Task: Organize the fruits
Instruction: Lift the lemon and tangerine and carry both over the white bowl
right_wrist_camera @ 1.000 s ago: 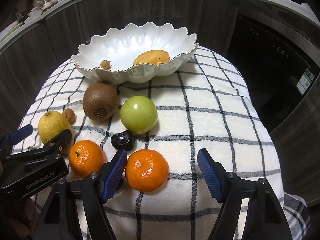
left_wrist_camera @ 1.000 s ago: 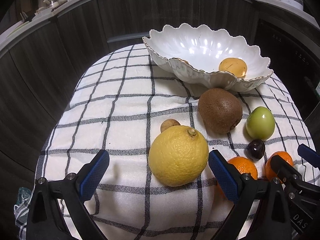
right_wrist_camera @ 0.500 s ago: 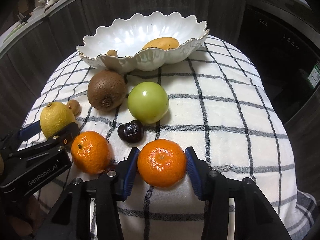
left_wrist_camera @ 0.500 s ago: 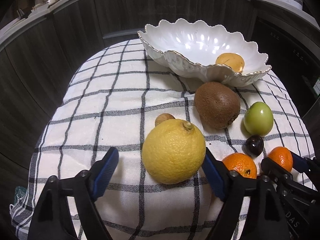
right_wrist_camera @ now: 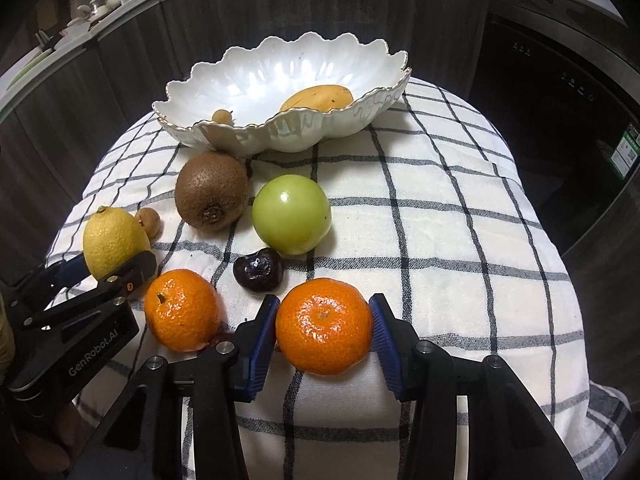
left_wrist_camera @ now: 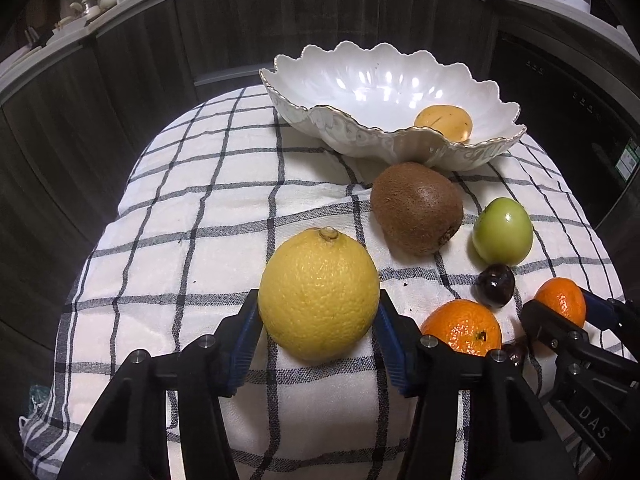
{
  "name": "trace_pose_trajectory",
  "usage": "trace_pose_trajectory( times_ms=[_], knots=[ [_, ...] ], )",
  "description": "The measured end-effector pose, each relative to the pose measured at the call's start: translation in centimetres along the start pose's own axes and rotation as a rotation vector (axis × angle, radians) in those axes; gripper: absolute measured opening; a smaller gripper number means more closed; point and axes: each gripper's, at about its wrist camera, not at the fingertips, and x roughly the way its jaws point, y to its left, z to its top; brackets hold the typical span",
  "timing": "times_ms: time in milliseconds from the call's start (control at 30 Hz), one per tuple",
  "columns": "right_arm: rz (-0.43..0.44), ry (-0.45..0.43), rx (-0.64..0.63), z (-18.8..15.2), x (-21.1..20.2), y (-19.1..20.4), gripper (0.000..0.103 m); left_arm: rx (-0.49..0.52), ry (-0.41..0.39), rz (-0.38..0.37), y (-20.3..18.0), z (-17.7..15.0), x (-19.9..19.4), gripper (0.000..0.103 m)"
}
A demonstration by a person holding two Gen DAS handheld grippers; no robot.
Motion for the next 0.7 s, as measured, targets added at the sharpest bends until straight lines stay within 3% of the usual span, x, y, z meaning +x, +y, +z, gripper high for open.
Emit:
trace_pose_trajectory(
  times_ms=[700],
  knots=[
    [0.004, -0.070, 0.005, 2.2, -2.4, 0.0, 0.047, -0.011, -0.076, -0.005, 0.4, 2.5, -3.4, 0.053]
  ],
)
